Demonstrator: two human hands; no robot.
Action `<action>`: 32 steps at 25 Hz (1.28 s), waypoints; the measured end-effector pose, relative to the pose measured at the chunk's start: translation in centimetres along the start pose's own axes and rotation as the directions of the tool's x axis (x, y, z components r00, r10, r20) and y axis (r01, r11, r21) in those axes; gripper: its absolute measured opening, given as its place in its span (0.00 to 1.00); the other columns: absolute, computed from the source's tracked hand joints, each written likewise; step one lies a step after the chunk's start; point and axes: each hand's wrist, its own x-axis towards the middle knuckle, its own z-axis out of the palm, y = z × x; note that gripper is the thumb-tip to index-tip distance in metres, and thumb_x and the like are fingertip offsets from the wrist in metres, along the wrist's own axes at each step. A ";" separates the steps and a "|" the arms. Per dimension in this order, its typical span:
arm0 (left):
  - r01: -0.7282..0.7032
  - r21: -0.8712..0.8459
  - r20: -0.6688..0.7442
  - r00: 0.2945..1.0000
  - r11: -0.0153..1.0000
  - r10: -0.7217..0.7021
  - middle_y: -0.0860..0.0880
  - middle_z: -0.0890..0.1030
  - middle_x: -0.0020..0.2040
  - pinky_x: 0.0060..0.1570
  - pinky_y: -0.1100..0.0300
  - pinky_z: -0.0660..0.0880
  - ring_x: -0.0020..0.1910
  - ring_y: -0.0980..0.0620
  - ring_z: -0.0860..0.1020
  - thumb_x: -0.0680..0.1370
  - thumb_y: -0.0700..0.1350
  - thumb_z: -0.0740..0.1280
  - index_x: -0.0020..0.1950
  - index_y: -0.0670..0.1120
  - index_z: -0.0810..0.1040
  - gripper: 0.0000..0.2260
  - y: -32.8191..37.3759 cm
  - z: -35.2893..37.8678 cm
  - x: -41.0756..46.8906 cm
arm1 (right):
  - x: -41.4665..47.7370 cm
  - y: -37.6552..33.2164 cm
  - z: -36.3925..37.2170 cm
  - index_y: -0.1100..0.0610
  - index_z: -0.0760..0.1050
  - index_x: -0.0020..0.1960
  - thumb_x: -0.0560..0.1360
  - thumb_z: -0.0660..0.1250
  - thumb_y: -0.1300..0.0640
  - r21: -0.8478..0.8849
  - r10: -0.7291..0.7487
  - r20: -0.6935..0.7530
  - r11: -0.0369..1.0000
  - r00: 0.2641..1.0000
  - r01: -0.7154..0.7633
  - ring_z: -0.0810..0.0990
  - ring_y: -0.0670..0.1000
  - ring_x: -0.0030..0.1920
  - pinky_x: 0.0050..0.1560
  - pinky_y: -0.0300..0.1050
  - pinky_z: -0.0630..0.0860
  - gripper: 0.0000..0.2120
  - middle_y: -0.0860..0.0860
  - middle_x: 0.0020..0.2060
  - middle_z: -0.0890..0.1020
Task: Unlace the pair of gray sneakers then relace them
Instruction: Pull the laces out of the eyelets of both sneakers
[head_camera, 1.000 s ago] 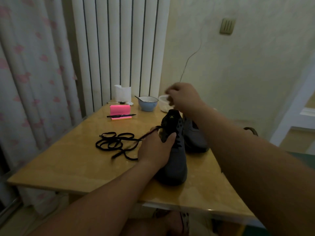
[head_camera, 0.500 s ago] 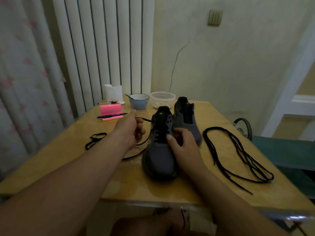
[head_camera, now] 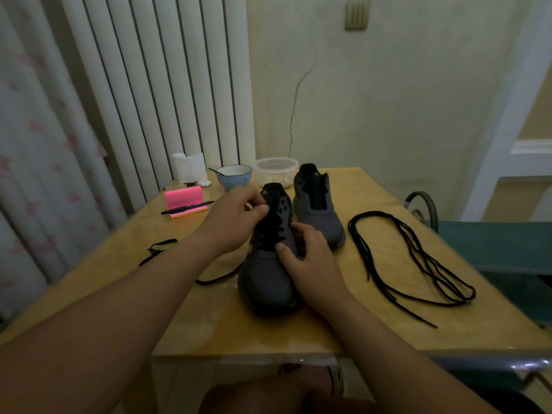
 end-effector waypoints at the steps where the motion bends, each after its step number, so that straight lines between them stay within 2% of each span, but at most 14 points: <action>1: 0.077 -0.117 0.019 0.997 0.990 -0.075 0.47 0.79 0.47 0.45 0.56 0.72 0.46 0.52 0.77 0.83 0.44 0.67 0.48 0.44 0.80 0.06 0.1 -0.1 -0.1 | 0.0 0.0 0.0 0.48 0.68 0.76 0.80 0.68 0.42 0.001 0.005 0.000 1.000 1.000 -0.005 0.76 0.43 0.59 0.59 0.45 0.79 0.27 0.44 0.61 0.73; 4: 0.258 -0.476 0.043 0.961 0.841 -0.272 0.45 0.78 0.38 0.52 0.48 0.76 0.42 0.47 0.79 0.84 0.45 0.64 0.43 0.44 0.77 0.11 0.2 -1.1 -0.1 | 0.2 0.2 0.1 0.47 0.68 0.75 0.79 0.68 0.41 0.009 0.020 0.009 1.000 1.000 -0.020 0.77 0.43 0.59 0.60 0.48 0.80 0.27 0.44 0.62 0.74; 7: 0.295 -0.813 0.046 0.892 0.503 -0.450 0.50 0.73 0.32 0.43 0.53 0.76 0.33 0.49 0.75 0.85 0.48 0.65 0.47 0.46 0.76 0.09 -0.4 -3.4 1.7 | 0.3 0.4 0.2 0.45 0.67 0.75 0.78 0.67 0.38 0.019 0.037 0.022 0.999 0.999 -0.037 0.78 0.43 0.60 0.59 0.51 0.81 0.29 0.44 0.62 0.76; 8: 0.300 -0.742 -0.035 0.876 0.600 -0.481 0.49 0.77 0.38 0.44 0.53 0.78 0.38 0.47 0.77 0.85 0.50 0.66 0.53 0.46 0.77 0.08 -0.9 -4.0 2.3 | 0.4 0.5 0.2 0.45 0.67 0.75 0.78 0.67 0.37 0.024 0.040 0.021 0.999 0.999 -0.040 0.78 0.43 0.59 0.59 0.51 0.81 0.29 0.44 0.62 0.77; 9: 0.315 -0.509 -0.157 0.881 0.801 -0.446 0.47 0.79 0.49 0.49 0.51 0.79 0.48 0.45 0.79 0.84 0.51 0.67 0.59 0.47 0.77 0.10 -1.4 -4.2 2.5 | 0.3 0.5 0.2 0.45 0.67 0.75 0.78 0.67 0.37 0.027 0.041 0.019 0.999 0.999 -0.041 0.78 0.43 0.60 0.59 0.51 0.81 0.29 0.44 0.62 0.77; 11: 0.154 0.061 -0.322 0.938 0.986 -0.127 0.47 0.75 0.61 0.57 0.51 0.77 0.58 0.48 0.75 0.82 0.49 0.69 0.63 0.50 0.77 0.11 -2.1 -3.5 1.8 | 0.3 0.5 0.3 0.45 0.67 0.75 0.78 0.67 0.37 0.028 0.039 0.015 0.999 0.999 -0.039 0.78 0.43 0.60 0.60 0.51 0.81 0.29 0.44 0.63 0.77; 13: -0.158 0.284 -0.193 0.957 0.946 0.218 0.52 0.76 0.54 0.55 0.51 0.77 0.52 0.53 0.75 0.82 0.48 0.69 0.57 0.51 0.80 0.05 -1.4 -1.8 0.2 | 0.4 0.6 0.3 0.46 0.67 0.75 0.78 0.67 0.38 0.027 0.035 0.011 0.999 0.999 -0.035 0.78 0.43 0.60 0.60 0.51 0.81 0.29 0.44 0.63 0.76; 14: -0.250 0.334 -0.078 0.954 0.909 0.291 0.54 0.77 0.51 0.54 0.50 0.77 0.51 0.54 0.74 0.82 0.50 0.69 0.56 0.52 0.81 0.05 -1.0 -1.0 -0.4 | 0.4 0.6 0.3 0.47 0.67 0.75 0.79 0.68 0.39 0.027 0.030 0.008 0.999 1.000 -0.031 0.78 0.42 0.60 0.60 0.50 0.81 0.29 0.44 0.63 0.77; 16: -0.274 0.421 0.066 0.960 0.865 0.272 0.54 0.77 0.54 0.57 0.48 0.75 0.53 0.52 0.75 0.81 0.55 0.69 0.60 0.54 0.81 0.10 -0.7 0.4 -0.7 | 0.4 0.5 0.3 0.47 0.67 0.75 0.79 0.68 0.39 0.032 0.029 0.009 0.999 1.000 -0.029 0.78 0.42 0.60 0.60 0.50 0.81 0.28 0.45 0.63 0.77; 18: -0.209 0.492 0.055 0.976 0.845 0.209 0.53 0.76 0.56 0.58 0.47 0.73 0.56 0.50 0.76 0.80 0.58 0.68 0.63 0.55 0.79 0.14 -0.5 1.0 -0.2 | 0.3 0.5 0.2 0.48 0.67 0.75 0.79 0.68 0.40 0.032 0.027 0.010 0.999 1.000 -0.027 0.77 0.42 0.60 0.60 0.49 0.81 0.28 0.45 0.63 0.76; 23: 0.022 0.227 0.163 0.985 0.974 -0.060 0.51 0.75 0.54 0.58 0.43 0.77 0.54 0.50 0.77 0.78 0.58 0.73 0.58 0.60 0.80 0.10 -0.5 1.8 1.1 | 0.4 0.5 0.1 0.49 0.68 0.75 0.79 0.69 0.41 0.022 0.035 0.001 0.999 0.999 -0.035 0.78 0.43 0.59 0.59 0.49 0.81 0.29 0.45 0.63 0.76; 26: 0.093 0.069 0.218 0.970 0.993 -0.106 0.50 0.79 0.48 0.46 0.55 0.79 0.47 0.50 0.79 0.79 0.53 0.74 0.48 0.57 0.80 0.04 -0.3 1.5 1.4 | 0.4 0.4 0.2 0.49 0.68 0.75 0.78 0.70 0.42 0.019 0.036 0.003 0.999 0.999 -0.036 0.78 0.43 0.59 0.59 0.49 0.81 0.28 0.45 0.62 0.77; 28: 0.127 -0.029 0.265 0.957 0.991 -0.115 0.49 0.79 0.45 0.37 0.65 0.73 0.42 0.53 0.77 0.81 0.48 0.72 0.50 0.51 0.80 0.03 0.1 0.9 1.4 | 0.3 0.4 0.1 0.48 0.68 0.74 0.78 0.70 0.42 0.026 0.037 0.003 0.999 0.999 -0.037 0.78 0.42 0.58 0.59 0.50 0.81 0.27 0.45 0.62 0.77; 32: 0.317 -0.395 0.271 0.937 0.862 -0.221 0.47 0.81 0.50 0.38 0.68 0.73 0.47 0.53 0.79 0.84 0.44 0.68 0.56 0.42 0.79 0.06 0.2 0.5 0.7 | 0.3 0.3 0.1 0.47 0.69 0.73 0.78 0.69 0.42 0.051 0.045 0.007 0.998 0.999 -0.045 0.79 0.41 0.58 0.58 0.50 0.82 0.27 0.45 0.61 0.78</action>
